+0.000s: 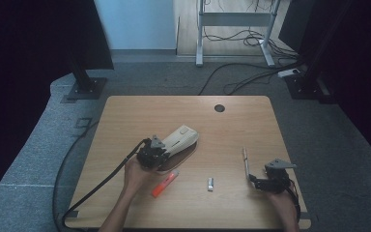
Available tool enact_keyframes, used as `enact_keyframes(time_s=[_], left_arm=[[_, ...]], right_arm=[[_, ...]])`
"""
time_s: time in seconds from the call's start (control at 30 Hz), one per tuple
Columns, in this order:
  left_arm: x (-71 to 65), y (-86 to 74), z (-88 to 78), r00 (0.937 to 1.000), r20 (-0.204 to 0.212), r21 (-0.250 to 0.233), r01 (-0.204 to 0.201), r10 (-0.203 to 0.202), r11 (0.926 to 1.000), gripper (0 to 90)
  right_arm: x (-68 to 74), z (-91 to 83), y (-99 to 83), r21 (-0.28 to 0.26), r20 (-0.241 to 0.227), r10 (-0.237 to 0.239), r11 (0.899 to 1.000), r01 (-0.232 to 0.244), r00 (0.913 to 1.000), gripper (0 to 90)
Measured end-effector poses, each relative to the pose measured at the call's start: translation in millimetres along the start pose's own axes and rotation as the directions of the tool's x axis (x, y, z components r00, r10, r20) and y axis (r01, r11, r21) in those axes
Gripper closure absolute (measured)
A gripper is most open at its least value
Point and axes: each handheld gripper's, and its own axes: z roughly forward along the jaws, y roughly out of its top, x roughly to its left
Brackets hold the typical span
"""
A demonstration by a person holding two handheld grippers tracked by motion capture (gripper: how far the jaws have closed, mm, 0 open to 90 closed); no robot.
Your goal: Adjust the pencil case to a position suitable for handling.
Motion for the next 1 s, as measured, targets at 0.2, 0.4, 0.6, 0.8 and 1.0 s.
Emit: enact_keyframes(time_s=[0.2,0.4,0.6,0.8,1.0], left_arm=[[5.5,1.9,-3.3,0.9993,0.028,-0.011,0.027,-0.027,0.9996,77.1],[12.2,4.6,-8.4,0.9964,0.057,-0.03,0.064,-0.062,0.9975,77.2],[17.3,6.3,-11.4,0.9929,0.082,-0.042,0.09,-0.087,0.995,77.2],[19.5,6.7,-13.4,0.9917,0.089,-0.052,0.098,-0.093,0.9938,77.2],[20.5,6.5,-13.9,0.9904,0.096,-0.059,0.105,-0.099,0.9927,77.2]], right_arm=[[3.0,-8.9,7.9,-0.024,-0.031,-0.019,1.0,0.018,0.9993,19.5],[14.5,-12.2,16.0,-0.049,-0.088,-0.037,0.998,0.033,0.9954,14.6],[32.1,-9.0,22.7,-0.049,-0.157,-0.084,0.996,0.077,0.984,11.5],[56.5,1.4,29.7,-0.037,-0.22,-0.166,0.986,0.162,0.9611,12.6],[79.1,18.7,33.5,-0.022,-0.272,-0.224,0.974,0.227,0.9357,13.6]])
